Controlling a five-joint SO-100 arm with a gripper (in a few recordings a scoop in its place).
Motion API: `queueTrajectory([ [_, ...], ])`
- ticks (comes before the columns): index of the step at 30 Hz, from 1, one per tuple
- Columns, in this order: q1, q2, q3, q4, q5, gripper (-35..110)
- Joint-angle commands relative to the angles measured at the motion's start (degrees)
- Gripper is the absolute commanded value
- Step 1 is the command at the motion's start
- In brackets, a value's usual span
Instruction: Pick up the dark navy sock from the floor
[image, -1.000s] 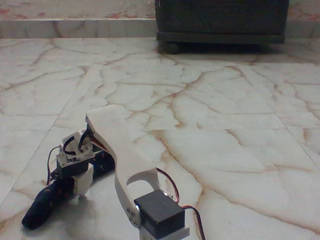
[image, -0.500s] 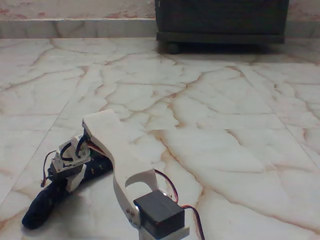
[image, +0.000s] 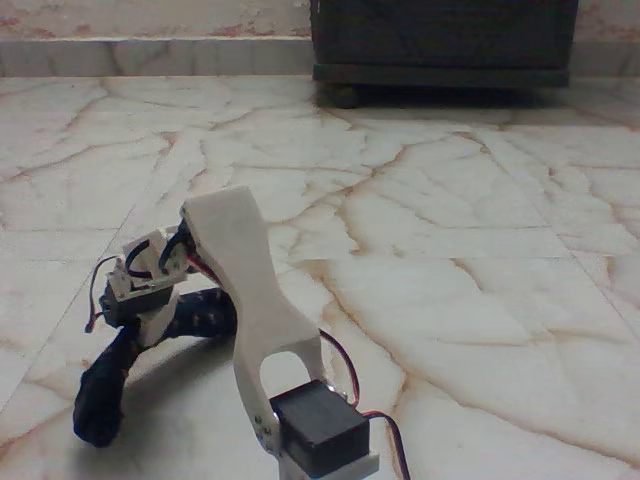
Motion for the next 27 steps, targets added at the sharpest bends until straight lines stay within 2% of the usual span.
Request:
queueTrajectory([
  [1, 1.14, 7.91, 2.37, -0.26, -2.20, 0],
  [7, 7.47, 27.25, 16.35, 1.41, -11.60, 0],
  [16, 23.20, 56.34, 41.04, 1.58, -28.21, 0],
  [21, 28.39, 67.85, 48.34, 5.89, -30.76, 0],
  [25, 32.17, 72.16, 52.65, 3.78, -33.57, 0],
  [27, 33.13, 76.82, 58.18, -0.70, -34.89, 0],
])
